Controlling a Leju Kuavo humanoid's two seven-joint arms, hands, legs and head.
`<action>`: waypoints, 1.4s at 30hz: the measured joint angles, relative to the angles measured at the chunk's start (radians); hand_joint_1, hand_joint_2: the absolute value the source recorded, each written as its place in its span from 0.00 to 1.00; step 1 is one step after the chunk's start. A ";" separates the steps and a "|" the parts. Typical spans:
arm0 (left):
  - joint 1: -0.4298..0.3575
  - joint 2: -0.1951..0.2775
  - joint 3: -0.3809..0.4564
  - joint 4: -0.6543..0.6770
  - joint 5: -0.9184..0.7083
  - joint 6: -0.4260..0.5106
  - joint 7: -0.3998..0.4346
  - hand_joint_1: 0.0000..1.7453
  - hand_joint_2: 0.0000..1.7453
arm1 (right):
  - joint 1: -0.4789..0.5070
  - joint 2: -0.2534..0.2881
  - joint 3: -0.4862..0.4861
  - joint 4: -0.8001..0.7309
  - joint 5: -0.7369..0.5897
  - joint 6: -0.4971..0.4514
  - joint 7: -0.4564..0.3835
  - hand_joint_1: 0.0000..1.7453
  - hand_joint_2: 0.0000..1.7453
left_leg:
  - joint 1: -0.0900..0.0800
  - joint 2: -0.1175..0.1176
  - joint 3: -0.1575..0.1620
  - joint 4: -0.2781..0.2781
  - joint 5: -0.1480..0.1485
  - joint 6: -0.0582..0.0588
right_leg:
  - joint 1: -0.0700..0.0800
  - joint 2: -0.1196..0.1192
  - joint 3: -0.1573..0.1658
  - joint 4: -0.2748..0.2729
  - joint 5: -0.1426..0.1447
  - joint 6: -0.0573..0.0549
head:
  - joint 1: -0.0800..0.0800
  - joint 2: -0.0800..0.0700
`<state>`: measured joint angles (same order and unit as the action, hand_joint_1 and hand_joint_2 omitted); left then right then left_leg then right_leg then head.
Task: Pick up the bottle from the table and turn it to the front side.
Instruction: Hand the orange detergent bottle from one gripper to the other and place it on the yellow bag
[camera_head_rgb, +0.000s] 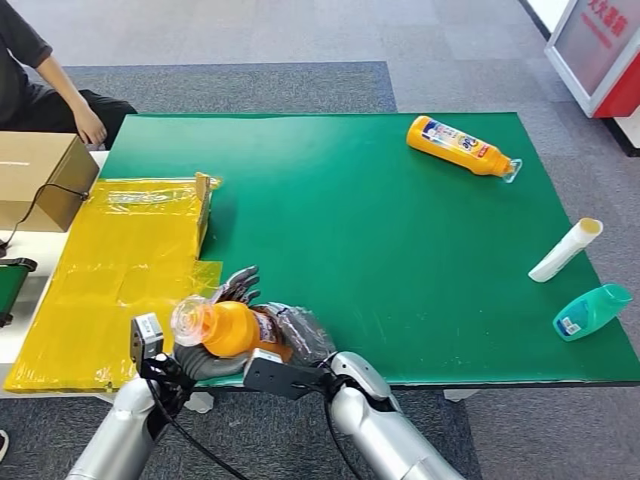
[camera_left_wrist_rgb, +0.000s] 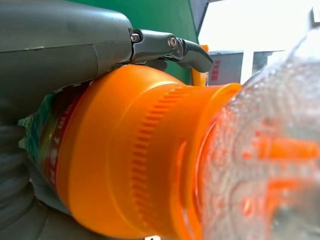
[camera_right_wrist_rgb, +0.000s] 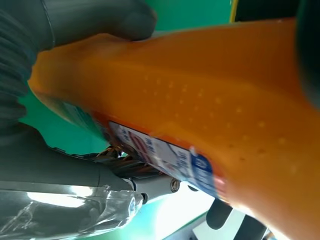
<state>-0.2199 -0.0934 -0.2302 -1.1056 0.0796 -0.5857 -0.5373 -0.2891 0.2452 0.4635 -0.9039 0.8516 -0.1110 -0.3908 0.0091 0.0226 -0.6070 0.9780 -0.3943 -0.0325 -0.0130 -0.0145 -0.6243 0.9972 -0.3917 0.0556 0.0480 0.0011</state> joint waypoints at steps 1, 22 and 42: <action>-0.002 0.006 -0.009 0.000 -0.011 0.012 -0.010 0.94 1.00 | -0.004 0.001 0.001 0.007 0.000 -0.004 0.000 0.00 1.00 | 0.000 0.000 0.000 0.000 0.000 0.000 | 0.000 0.000 0.000 0.000 0.000 0.000 | 0.000 0.000; 0.012 -0.004 -0.050 -0.284 -0.930 0.628 0.223 1.00 1.00 | 0.090 -0.008 -0.123 -0.127 0.045 -0.017 0.068 0.00 1.00 | 0.000 0.000 0.000 0.000 0.001 -0.001 | 0.000 0.000 0.000 0.000 0.002 -0.002 | 0.000 0.000; -0.183 0.186 0.033 0.088 -1.491 0.752 0.416 0.97 1.00 | 0.133 -0.014 -0.187 -0.208 0.042 0.026 0.039 0.00 1.00 | 0.001 0.000 0.000 0.000 0.003 -0.002 | 0.001 0.001 -0.001 0.000 0.003 -0.003 | 0.000 0.000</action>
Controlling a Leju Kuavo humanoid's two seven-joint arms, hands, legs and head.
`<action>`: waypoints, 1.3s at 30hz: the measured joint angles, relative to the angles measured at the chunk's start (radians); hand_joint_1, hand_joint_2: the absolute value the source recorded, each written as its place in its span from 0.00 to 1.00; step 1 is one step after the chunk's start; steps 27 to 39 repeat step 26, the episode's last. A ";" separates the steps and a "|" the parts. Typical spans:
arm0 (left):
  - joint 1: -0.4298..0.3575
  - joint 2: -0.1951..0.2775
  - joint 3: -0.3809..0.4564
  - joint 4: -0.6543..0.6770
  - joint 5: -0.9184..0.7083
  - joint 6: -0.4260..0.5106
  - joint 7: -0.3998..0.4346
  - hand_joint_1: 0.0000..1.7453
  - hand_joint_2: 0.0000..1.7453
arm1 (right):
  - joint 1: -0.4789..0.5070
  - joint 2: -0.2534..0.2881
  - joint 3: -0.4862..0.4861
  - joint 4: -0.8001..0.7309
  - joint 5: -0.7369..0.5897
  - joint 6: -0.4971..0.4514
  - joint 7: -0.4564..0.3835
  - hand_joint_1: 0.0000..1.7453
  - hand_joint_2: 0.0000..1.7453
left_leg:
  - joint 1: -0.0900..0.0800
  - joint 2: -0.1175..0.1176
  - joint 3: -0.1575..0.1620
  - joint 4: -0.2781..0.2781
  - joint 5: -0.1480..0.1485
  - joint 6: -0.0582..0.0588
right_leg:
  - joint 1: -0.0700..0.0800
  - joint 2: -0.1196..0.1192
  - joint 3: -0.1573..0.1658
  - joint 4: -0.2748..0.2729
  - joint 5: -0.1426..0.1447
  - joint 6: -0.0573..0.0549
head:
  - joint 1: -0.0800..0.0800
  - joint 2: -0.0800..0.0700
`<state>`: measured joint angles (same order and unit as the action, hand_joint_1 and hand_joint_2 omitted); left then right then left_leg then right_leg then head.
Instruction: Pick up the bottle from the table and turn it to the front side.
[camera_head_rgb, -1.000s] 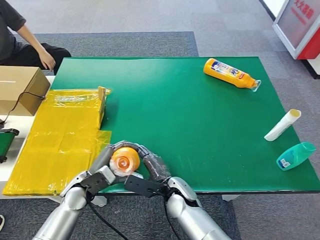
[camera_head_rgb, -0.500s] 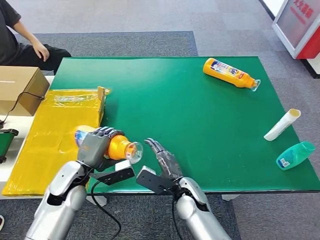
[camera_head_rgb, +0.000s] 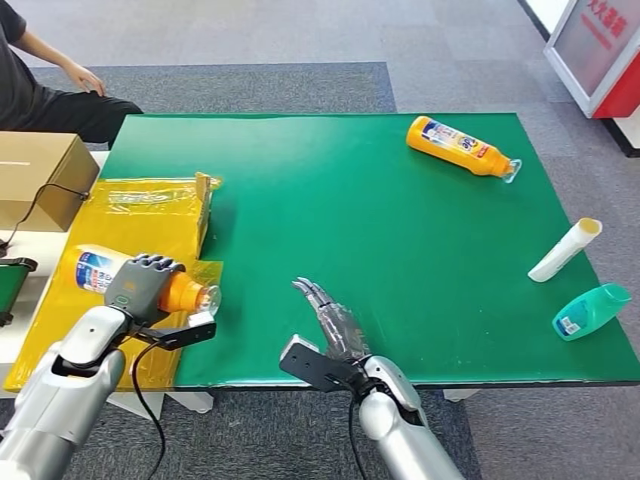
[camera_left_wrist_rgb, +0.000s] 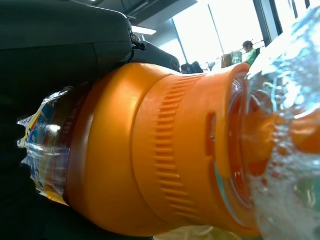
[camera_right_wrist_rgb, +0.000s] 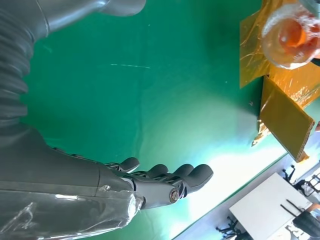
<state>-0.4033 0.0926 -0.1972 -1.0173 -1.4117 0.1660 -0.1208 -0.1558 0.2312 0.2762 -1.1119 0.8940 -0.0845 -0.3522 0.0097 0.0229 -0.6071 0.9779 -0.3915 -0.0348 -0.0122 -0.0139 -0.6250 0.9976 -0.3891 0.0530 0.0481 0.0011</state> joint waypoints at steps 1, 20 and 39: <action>-0.009 0.001 0.002 0.025 -0.001 0.004 -0.002 0.93 1.00 | 0.000 0.000 0.000 0.002 -0.001 0.000 -0.002 0.00 1.00 | 0.000 0.000 0.000 0.000 0.000 0.000 | 0.000 0.000 0.000 0.000 0.000 0.000 | 0.000 0.000; -0.073 -0.114 0.179 0.184 0.329 -0.045 -0.143 0.00 0.00 | 0.015 -0.003 -0.001 0.003 -0.013 0.000 0.002 0.00 1.00 | 0.000 0.000 0.000 0.000 0.000 0.000 | 0.000 0.000 0.000 0.000 0.000 0.000 | 0.000 0.000; 0.066 -0.151 0.277 -0.117 0.491 -0.034 -0.258 0.00 0.00 | 0.057 -0.012 -0.013 -0.039 -0.015 0.001 0.023 0.00 1.00 | 0.000 0.001 0.000 0.000 -0.002 0.000 | 0.000 0.001 -0.001 0.000 -0.001 0.000 | 0.000 0.000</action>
